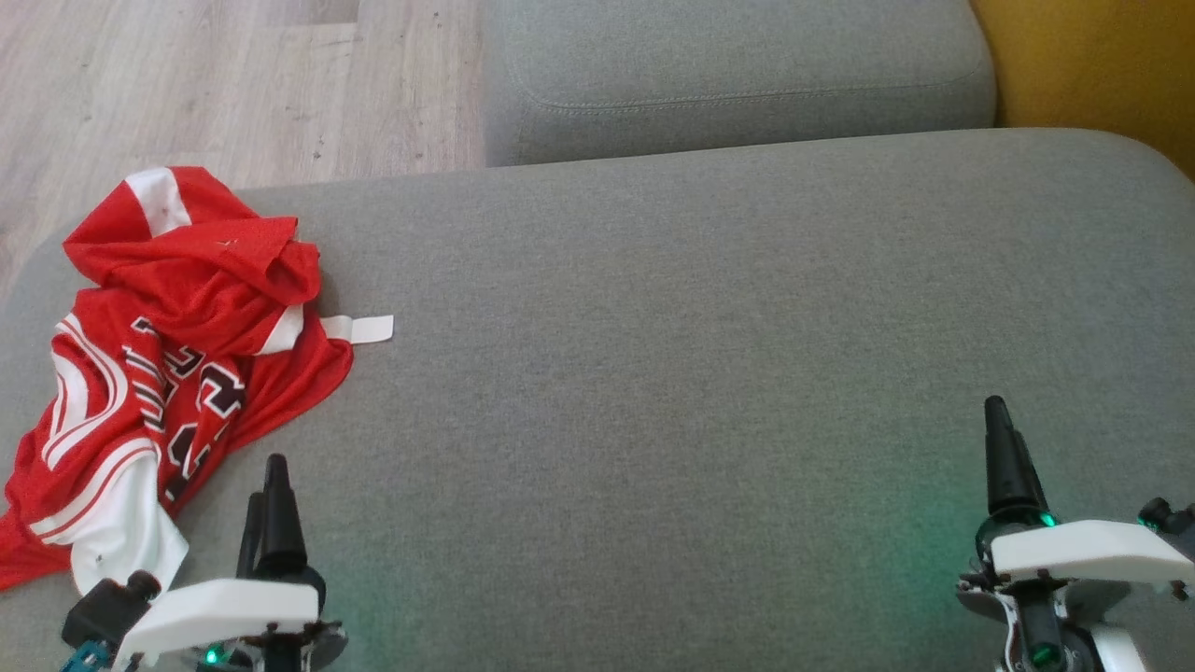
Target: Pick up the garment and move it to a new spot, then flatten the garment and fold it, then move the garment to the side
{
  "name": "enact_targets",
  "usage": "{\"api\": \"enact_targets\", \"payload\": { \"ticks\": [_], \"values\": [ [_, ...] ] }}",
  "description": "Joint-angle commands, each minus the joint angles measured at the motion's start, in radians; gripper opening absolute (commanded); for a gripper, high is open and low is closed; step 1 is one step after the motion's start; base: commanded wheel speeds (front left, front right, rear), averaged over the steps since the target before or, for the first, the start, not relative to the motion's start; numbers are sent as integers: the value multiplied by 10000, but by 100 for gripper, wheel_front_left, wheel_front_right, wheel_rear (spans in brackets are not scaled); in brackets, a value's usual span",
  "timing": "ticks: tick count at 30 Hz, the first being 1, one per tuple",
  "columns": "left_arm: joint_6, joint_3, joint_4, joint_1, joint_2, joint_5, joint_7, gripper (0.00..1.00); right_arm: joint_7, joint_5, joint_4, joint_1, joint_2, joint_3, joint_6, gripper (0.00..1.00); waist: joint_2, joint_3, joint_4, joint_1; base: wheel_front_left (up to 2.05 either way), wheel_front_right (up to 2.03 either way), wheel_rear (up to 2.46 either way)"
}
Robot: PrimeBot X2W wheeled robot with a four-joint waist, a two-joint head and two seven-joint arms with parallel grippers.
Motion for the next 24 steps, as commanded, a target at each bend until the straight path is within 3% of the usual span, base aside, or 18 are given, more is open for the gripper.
{"api": "enact_targets", "payload": {
  "ticks": [1,24],
  "values": [
    [1,53,-392,-412,244,348,-109,100,-147,-390,-317,-386,-68,126,-3,100,-1,-2,3,0,0,0,0],
    [-32,-724,109,-545,869,3293,-783,100,-825,-3636,-357,-518,-80,643,-4,100,-1,-63,15,0,0,0,0]
  ]
}}
